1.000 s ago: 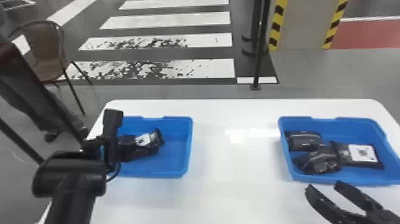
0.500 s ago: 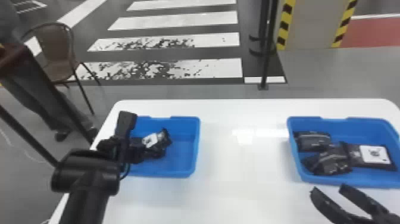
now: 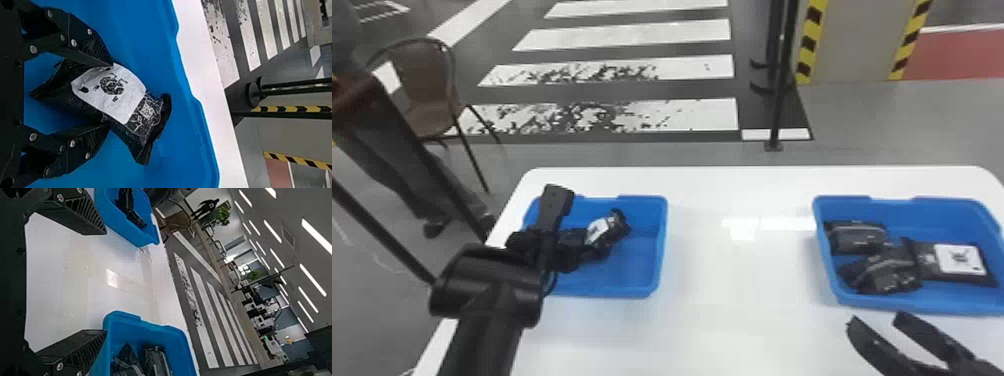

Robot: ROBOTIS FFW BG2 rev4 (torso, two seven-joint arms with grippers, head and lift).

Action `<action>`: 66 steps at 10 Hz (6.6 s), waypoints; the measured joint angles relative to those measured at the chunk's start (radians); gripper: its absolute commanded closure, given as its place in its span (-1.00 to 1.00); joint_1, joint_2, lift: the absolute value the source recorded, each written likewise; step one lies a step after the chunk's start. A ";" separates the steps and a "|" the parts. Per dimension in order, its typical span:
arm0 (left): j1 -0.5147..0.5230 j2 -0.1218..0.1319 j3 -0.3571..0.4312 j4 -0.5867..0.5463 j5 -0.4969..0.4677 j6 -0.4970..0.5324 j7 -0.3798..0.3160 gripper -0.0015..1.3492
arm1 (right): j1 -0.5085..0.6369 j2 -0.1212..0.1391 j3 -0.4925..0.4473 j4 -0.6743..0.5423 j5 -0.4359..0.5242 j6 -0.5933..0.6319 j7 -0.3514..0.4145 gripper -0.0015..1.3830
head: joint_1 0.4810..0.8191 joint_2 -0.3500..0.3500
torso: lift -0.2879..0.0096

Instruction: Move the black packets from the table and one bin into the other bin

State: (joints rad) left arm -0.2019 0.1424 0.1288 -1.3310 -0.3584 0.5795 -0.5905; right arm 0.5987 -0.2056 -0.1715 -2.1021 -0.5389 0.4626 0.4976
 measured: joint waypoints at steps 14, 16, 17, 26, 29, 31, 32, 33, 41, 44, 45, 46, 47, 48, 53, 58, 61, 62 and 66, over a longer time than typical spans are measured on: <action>0.446 -0.025 -0.166 -0.774 0.349 -0.011 0.008 0.80 | -0.359 -0.045 0.186 -0.032 -0.120 0.018 -0.022 -0.81 | 0.27 0.09 | 0.20; 0.439 -0.005 -0.247 -0.774 0.412 -0.003 0.009 0.80 | -0.418 -0.049 0.240 0.023 -0.125 0.005 -0.035 -0.81 | 0.27 -0.01 | 0.20; 0.439 -0.003 -0.260 -0.774 0.436 -0.004 0.009 0.80 | -0.435 -0.051 0.257 0.044 -0.127 0.002 -0.037 -0.81 | 0.27 -0.04 | 0.20; 0.456 0.003 -0.275 -0.784 0.529 -0.056 -0.008 0.80 | -0.480 -0.068 0.331 0.138 -0.138 -0.003 -0.044 0.12 | 0.27 -0.04 | 0.20; 0.458 0.005 -0.278 -0.791 0.538 -0.056 -0.008 0.80 | -0.495 -0.073 0.354 0.127 -0.143 0.026 -0.042 0.58 | 0.27 0.00 | 0.20; 0.456 0.002 -0.271 -0.791 0.538 -0.053 -0.008 0.80 | -0.495 -0.075 0.356 0.112 -0.150 0.036 -0.043 0.62 | 0.27 0.02 | 0.20; 0.455 0.002 -0.269 -0.791 0.541 -0.052 -0.008 0.80 | -0.495 -0.075 0.355 0.106 -0.147 0.037 -0.043 0.62 | 0.27 0.02 | 0.20; 0.455 0.002 -0.270 -0.791 0.543 -0.052 -0.008 0.80 | -0.492 -0.075 0.355 0.105 -0.146 0.029 -0.042 0.62 | 0.27 0.02 | 0.20; 0.469 -0.002 -0.249 -0.756 0.590 -0.119 -0.011 -0.68 | -0.483 -0.066 0.253 0.115 -0.130 -0.107 -0.043 0.62 | 0.27 -0.12 | 0.20; 0.484 -0.007 -0.228 -0.751 0.592 -0.151 -0.009 -0.68 | -0.418 -0.060 0.032 0.127 -0.036 -0.101 -0.043 0.62 | 0.27 -0.51 | 0.20; 0.488 -0.008 -0.222 -0.751 0.592 -0.164 -0.008 -0.68 | -0.386 -0.060 -0.047 0.137 0.007 -0.086 -0.042 0.62 | 0.27 -0.58 | 0.20; 0.493 -0.010 -0.217 -0.751 0.592 -0.173 -0.005 -0.68 | -0.365 -0.058 -0.107 0.154 0.050 -0.078 -0.043 0.62 | 0.27 -0.73 | 0.20; 0.497 -0.011 -0.214 -0.751 0.592 -0.175 -0.005 -0.68 | -0.360 -0.054 -0.157 0.190 0.095 -0.075 -0.043 0.60 | 0.27 -0.87 | 0.20; 0.499 -0.012 -0.213 -0.751 0.592 -0.173 -0.005 -0.68 | -0.374 -0.055 -0.181 0.232 0.126 -0.074 -0.042 0.48 | 0.27 -0.95 | 0.20; 0.556 -0.025 -0.188 -0.751 0.624 -0.348 0.069 -0.68 | -0.285 -0.023 -0.185 0.160 0.136 -0.177 -0.037 -0.78 | 0.27 -0.89 | 0.20; 0.787 -0.079 -0.127 -0.798 0.587 -0.787 0.367 -0.68 | 0.056 0.062 -0.115 -0.232 0.120 -0.296 -0.200 -0.77 | 0.27 -0.36 | 0.20; 0.843 -0.109 -0.044 -0.800 0.368 -0.817 0.435 -0.68 | 0.199 0.072 -0.092 -0.335 0.169 -0.251 -0.267 -0.77 | 0.27 -0.16 | 0.20; 0.852 -0.114 -0.028 -0.801 0.339 -0.803 0.434 -0.68 | 0.210 0.072 -0.092 -0.328 0.174 -0.248 -0.269 -0.77 | 0.27 -0.13 | 0.20; 0.875 -0.115 -0.032 -0.850 0.346 -0.770 0.434 -0.68 | 0.202 0.068 -0.083 -0.314 0.184 -0.276 -0.258 -0.77 | 0.27 -0.13 | 0.20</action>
State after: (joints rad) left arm 0.6728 0.0278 0.0968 -2.1814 -0.0122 -0.1901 -0.1564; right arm 0.8011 -0.1374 -0.2543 -2.4163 -0.3553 0.1867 0.2399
